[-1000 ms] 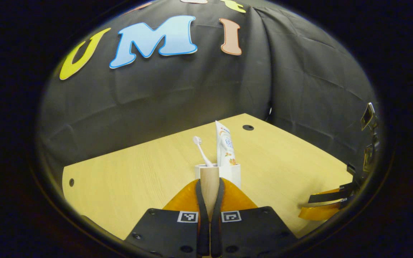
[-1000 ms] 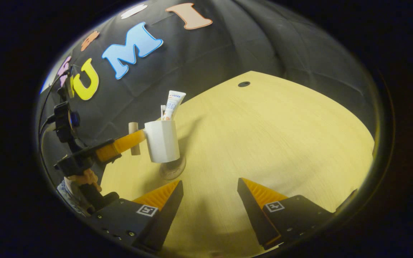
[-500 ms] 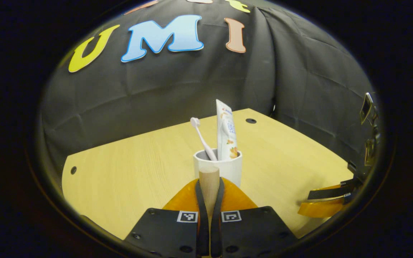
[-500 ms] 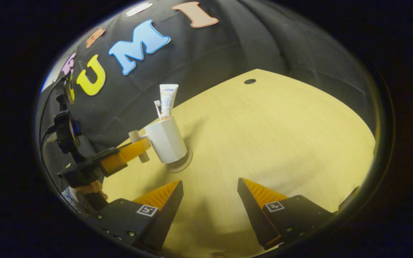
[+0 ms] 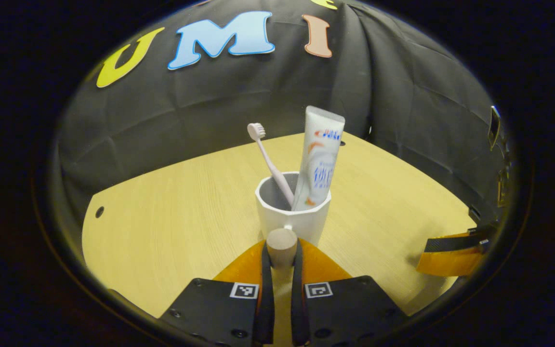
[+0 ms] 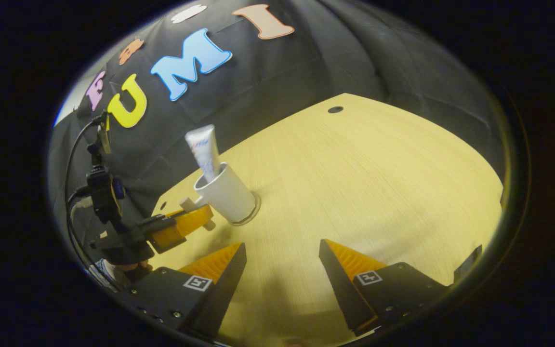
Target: Put the toothbrush and toothpaste on the desktop into the cup, then pick up the cup and place it on the coaster on the desktop.
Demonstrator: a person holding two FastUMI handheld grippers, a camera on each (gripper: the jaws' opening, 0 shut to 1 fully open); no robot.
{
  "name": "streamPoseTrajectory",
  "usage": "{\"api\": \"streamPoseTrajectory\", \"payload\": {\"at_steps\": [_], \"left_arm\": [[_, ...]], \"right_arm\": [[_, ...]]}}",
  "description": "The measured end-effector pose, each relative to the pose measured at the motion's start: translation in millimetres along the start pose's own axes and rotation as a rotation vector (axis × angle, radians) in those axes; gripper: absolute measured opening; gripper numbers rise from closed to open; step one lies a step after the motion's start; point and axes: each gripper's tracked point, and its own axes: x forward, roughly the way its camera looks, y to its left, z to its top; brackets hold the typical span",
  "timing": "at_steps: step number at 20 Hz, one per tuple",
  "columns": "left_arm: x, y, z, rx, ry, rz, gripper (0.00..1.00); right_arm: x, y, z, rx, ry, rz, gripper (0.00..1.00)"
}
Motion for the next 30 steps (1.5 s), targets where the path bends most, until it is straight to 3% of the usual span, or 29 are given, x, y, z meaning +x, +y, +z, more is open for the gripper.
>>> {"api": "streamPoseTrajectory", "payload": {"at_steps": [6, 8, 10, 11, 16, 23, 24, 25, 26, 29, 30], "left_arm": [[-19, -4, 15, -0.001, -0.047, 0.034, 0.35], [-24, -4, 19, 0.000, -0.058, 0.045, 0.29], [-30, -4, 24, -0.002, -0.069, 0.057, 0.35], [-35, -4, 24, -0.005, -0.073, 0.062, 0.29], [-61, -4, 40, -0.025, -0.119, 0.101, 0.29], [-123, -3, 93, -0.041, -0.235, 0.163, 0.29], [-134, -4, 103, -0.038, -0.254, 0.175, 0.34], [-145, -5, 110, -0.036, -0.271, 0.186, 0.24], [-155, -8, 118, -0.036, -0.289, 0.195, 0.38], [-180, -16, 139, -0.062, -0.337, 0.222, 0.32], [-187, -20, 145, -0.073, -0.352, 0.225, 0.45]], "right_arm": [[-8, -4, 4, -0.003, -0.008, 0.008, 0.92], [-11, -3, 6, -0.004, -0.011, 0.016, 0.92], [-14, -1, 9, -0.014, -0.019, 0.025, 0.92], [-16, 1, 12, -0.023, -0.026, 0.029, 0.93], [-25, 13, 38, -0.083, -0.080, 0.049, 0.92], [-37, 38, 89, -0.180, -0.160, 0.058, 0.92], [-41, 42, 99, -0.198, -0.177, 0.064, 0.92], [-45, 47, 108, -0.217, -0.193, 0.070, 0.92], [-49, 51, 117, -0.236, -0.208, 0.072, 0.92], [-59, 58, 142, -0.281, -0.251, 0.079, 0.92], [-64, 63, 152, -0.292, -0.269, 0.086, 0.92]]}}
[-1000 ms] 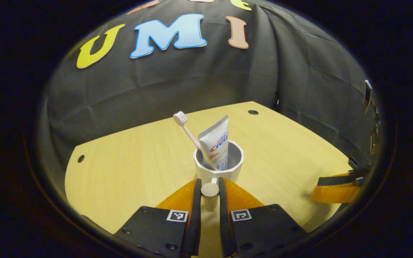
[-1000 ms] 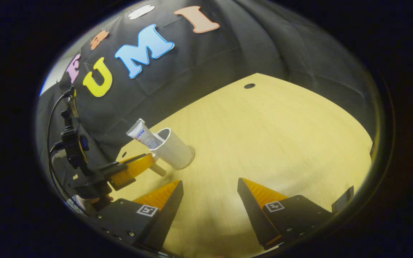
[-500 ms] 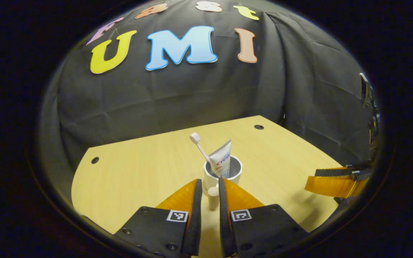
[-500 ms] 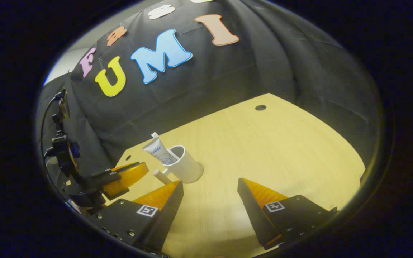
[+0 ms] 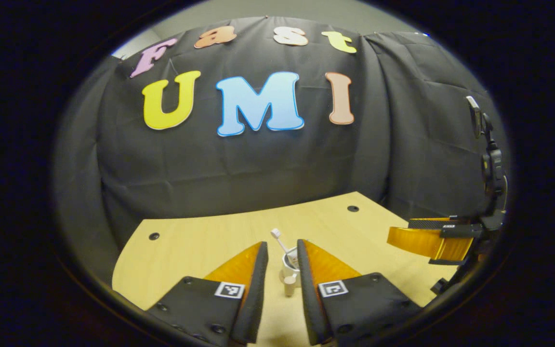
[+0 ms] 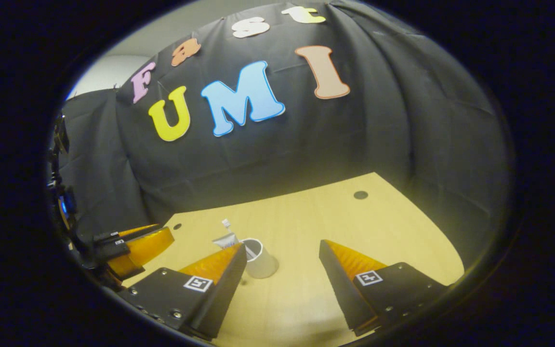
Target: Put the toothbrush and toothpaste on the desktop into the cup, then pick up the cup and place it on the coaster on the desktop.
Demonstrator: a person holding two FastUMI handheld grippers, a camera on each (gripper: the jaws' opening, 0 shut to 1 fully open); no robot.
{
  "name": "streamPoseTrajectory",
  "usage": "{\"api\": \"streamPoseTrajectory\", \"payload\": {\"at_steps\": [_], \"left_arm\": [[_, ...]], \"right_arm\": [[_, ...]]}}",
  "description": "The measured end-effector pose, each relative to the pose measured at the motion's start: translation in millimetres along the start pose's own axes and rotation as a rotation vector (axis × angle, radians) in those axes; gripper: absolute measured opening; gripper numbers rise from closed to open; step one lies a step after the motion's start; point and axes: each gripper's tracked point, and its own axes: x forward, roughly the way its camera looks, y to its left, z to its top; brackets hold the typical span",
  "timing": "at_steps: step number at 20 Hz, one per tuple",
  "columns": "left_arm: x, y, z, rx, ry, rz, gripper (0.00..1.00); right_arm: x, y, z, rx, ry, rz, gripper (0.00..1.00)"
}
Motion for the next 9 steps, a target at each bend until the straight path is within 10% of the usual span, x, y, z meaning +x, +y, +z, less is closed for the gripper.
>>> {"api": "streamPoseTrajectory", "payload": {"at_steps": [2, 9], "left_arm": [[-10, -1, 13, -0.022, -0.023, 0.017, 0.70], [-32, -1, 73, -0.049, -0.130, 0.109, 0.86]], "right_arm": [[-4, 3, 19, -0.020, -0.031, 0.015, 0.92], [-18, 5, 65, -0.066, -0.098, 0.064, 0.92]]}}
